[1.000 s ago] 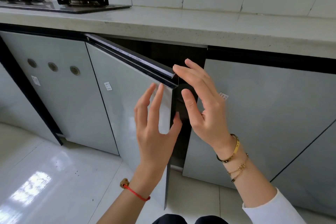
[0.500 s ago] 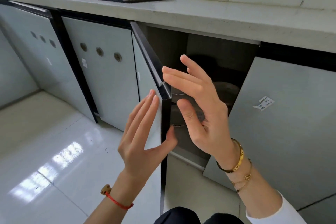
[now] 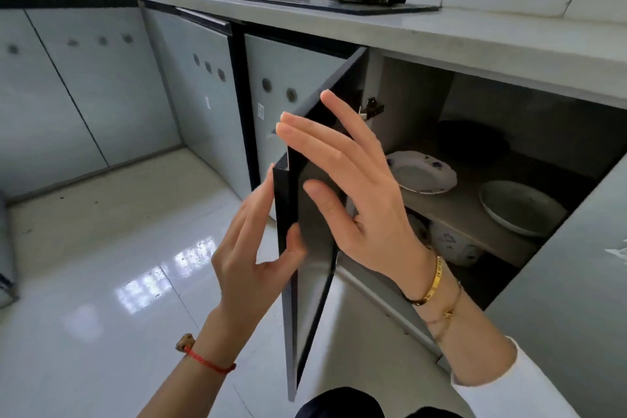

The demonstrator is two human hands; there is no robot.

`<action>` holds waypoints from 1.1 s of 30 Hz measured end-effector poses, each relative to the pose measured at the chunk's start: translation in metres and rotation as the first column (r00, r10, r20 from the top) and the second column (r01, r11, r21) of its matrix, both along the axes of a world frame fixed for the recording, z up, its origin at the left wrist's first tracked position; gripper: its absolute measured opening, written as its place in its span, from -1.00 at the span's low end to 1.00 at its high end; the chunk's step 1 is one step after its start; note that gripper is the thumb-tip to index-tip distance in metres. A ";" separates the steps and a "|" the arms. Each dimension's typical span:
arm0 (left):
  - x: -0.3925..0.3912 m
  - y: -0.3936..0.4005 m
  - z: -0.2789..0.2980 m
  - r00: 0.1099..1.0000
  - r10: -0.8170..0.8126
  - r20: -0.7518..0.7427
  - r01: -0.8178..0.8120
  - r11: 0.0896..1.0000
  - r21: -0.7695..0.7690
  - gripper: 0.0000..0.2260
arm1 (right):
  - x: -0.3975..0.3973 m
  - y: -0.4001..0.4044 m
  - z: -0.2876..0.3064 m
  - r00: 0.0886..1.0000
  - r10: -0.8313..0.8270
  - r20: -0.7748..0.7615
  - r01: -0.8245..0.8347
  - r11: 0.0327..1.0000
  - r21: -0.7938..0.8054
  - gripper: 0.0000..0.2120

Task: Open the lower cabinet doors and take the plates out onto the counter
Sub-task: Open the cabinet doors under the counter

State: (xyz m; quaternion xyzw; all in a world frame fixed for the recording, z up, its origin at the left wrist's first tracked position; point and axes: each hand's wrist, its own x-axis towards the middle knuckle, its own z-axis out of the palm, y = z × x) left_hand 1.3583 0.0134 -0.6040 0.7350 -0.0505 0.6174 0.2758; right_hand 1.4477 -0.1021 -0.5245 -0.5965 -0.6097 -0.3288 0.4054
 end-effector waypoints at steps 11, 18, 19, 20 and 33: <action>-0.016 0.067 0.000 0.978 0.115 -0.176 -0.123 0.992 -0.037 -0.39 | -0.012 0.076 -0.001 0.974 -0.175 0.145 0.196 0.969 -0.151 -0.49; -0.012 0.118 -0.001 0.936 0.113 -0.332 -0.118 0.993 0.005 -0.29 | -0.007 0.120 0.000 0.922 -0.295 0.249 0.349 0.914 -0.208 -0.45; -0.011 0.125 -0.002 0.932 0.123 -0.340 -0.125 0.992 0.017 -0.30 | -0.006 0.127 0.000 0.912 -0.316 0.261 0.374 0.903 -0.213 -0.45; -0.010 0.132 -0.002 0.929 0.135 -0.344 -0.133 0.991 0.030 -0.29 | -0.006 0.134 0.000 0.903 -0.333 0.272 0.396 0.892 -0.220 -0.45; 0.004 0.173 -0.002 0.923 0.155 -0.353 -0.141 0.988 0.065 -0.40 | 0.008 0.181 -0.003 0.881 -0.372 0.292 0.446 0.859 -0.253 -0.39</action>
